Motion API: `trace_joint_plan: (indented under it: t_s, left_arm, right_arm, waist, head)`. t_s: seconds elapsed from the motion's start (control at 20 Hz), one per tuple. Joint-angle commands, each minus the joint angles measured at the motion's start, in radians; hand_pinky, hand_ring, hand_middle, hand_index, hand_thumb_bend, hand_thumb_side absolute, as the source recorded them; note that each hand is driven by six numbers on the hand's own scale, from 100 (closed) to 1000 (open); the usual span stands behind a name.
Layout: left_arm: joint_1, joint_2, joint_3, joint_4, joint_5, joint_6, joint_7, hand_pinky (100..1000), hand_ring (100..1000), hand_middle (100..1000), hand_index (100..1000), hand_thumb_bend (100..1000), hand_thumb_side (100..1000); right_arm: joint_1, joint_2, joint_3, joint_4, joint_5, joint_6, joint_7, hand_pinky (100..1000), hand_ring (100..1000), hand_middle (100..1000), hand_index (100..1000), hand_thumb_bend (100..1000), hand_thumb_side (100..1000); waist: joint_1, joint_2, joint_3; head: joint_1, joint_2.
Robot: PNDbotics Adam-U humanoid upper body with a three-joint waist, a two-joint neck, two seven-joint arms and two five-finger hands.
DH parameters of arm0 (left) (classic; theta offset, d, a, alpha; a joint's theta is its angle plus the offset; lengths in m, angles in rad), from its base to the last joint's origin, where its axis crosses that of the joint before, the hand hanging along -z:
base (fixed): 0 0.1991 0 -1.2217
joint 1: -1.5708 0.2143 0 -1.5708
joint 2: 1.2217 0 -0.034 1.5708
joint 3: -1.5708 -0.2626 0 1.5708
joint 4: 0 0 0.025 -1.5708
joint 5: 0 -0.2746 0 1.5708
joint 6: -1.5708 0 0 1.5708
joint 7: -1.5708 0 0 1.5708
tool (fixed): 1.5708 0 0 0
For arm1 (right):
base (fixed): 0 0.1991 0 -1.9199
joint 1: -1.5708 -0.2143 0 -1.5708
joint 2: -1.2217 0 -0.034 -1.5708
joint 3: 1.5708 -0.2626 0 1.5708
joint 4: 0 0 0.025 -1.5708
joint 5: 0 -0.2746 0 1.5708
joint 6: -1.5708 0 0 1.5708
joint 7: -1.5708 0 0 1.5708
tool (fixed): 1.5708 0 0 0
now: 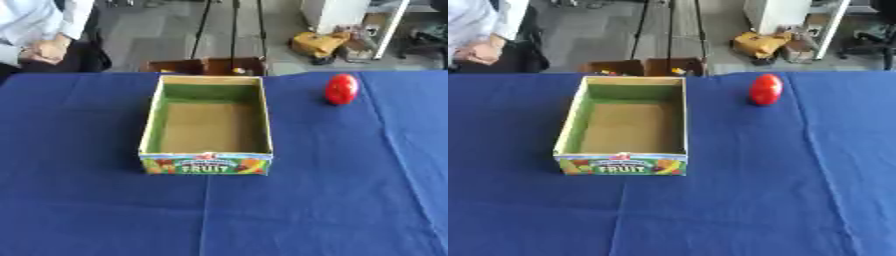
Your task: Pick up objects on the table and place them in the box.
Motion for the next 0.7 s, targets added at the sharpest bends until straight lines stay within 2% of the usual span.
trace_joint_plan:
  t_s: [0.05, 0.3, 0.65, 0.7]
  left_arm:
    - [-0.008, 0.022, -0.005, -0.019, 0.007, -0.001, -0.009, 646, 780, 730, 954, 100, 833]
    - [-0.008, 0.022, -0.006, -0.019, 0.009, -0.002, -0.017, 644, 779, 730, 954, 100, 833]
    - [-0.011, 0.020, -0.007, -0.019, 0.012, -0.002, -0.023, 643, 778, 730, 954, 100, 832]
    - [-0.012, 0.020, -0.007, -0.019, 0.012, -0.002, -0.023, 643, 778, 729, 953, 100, 829]
  right_arm:
    - [-0.034, -0.062, 0.010, 0.083, 0.044, -0.024, 0.016, 730, 809, 794, 870, 465, 1000]
    - [-0.073, -0.054, 0.033, 0.189, 0.097, -0.046, 0.049, 744, 841, 824, 887, 507, 1000]
    - [-0.081, -0.038, 0.045, 0.220, 0.152, -0.067, 0.056, 746, 844, 835, 888, 516, 1000]
    - [-0.080, -0.037, 0.047, 0.220, 0.154, -0.069, 0.055, 751, 867, 875, 891, 524, 1000]
  waist:
    - [-0.005, -0.010, 0.007]
    - [-0.005, -0.001, 0.021]
    - [-0.004, 0.005, 0.024]
    - [-0.004, 0.007, 0.025]
  head:
    - [-0.019, -0.018]
    - [-0.042, -0.029]
    - [-0.047, -0.033]
    - [-0.049, -0.034]
